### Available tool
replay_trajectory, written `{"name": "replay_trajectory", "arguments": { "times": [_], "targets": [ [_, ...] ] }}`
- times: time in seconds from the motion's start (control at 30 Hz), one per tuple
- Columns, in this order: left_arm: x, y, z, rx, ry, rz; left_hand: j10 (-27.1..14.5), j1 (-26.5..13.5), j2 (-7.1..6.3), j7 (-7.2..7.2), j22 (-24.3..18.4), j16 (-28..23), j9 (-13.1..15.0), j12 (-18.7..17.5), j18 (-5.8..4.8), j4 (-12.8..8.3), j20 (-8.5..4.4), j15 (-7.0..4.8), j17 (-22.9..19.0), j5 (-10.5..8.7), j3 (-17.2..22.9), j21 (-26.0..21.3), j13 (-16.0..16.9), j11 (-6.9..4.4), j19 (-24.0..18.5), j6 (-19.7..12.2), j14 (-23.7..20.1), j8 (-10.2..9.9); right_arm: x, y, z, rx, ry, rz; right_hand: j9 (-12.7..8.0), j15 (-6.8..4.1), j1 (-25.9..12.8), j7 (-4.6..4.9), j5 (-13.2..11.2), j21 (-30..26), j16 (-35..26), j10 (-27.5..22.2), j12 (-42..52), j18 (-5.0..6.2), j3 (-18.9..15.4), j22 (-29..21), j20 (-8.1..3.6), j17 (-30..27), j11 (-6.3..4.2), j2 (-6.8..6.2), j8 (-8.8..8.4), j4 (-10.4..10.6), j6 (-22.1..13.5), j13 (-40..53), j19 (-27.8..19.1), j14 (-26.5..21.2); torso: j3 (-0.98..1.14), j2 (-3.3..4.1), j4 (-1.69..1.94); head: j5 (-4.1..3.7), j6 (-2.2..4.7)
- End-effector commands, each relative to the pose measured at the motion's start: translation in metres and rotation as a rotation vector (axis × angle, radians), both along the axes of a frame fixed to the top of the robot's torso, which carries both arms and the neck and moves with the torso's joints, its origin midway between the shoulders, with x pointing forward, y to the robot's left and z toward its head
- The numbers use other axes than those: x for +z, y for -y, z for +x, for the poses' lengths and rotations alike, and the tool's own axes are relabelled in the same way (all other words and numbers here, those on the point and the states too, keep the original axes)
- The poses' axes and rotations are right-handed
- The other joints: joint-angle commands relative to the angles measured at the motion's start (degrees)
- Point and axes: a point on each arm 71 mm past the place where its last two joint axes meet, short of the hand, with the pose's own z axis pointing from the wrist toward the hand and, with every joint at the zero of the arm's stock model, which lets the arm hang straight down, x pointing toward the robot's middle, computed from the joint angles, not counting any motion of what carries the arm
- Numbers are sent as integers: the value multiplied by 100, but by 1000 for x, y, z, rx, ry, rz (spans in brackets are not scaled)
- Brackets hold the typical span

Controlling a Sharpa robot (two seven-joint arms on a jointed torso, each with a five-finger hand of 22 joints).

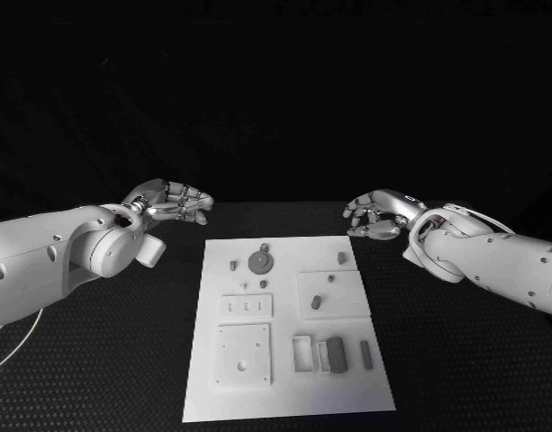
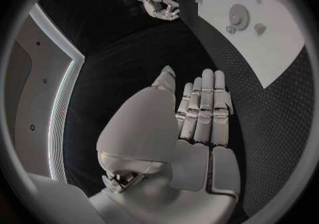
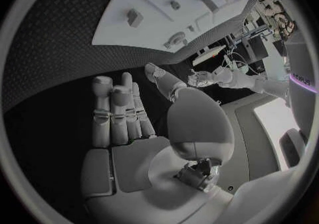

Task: Assemble the parts on the task board

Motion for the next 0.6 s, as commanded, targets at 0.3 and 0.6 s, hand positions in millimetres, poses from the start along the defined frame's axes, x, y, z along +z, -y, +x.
{"name": "replay_trajectory", "arguments": {
  "times": [0.3,0.6],
  "targets": [
    [0,3,1,-25,5,-6,40,-52,-3,-10,7,-34,7,-10,13,5,-4,-4,12,8,19,-23,8,4,21,-9,25,-17,-44,12,-5,39,-107,-102,-43,-6,97,29,14,-79,6,146,-94,454,-38,109,51,-35,-4,-41,-29,-51,-56,-84,-150,-161,-3,3,17,-77,-46],
    [-1,2,1,-22,4,-5,41,-53,-4,-9,8,-37,7,-12,12,6,-4,-4,15,8,16,-26,8,3,22,-10,25,-18,-56,15,-9,41,-134,-121,-55,-1,141,26,14,-89,13,128,-139,454,-51,110,64,-49,3,-60,-26,-67,-74,-109,-170,-186,-18,-3,18,-76,-78]
  ]
}}
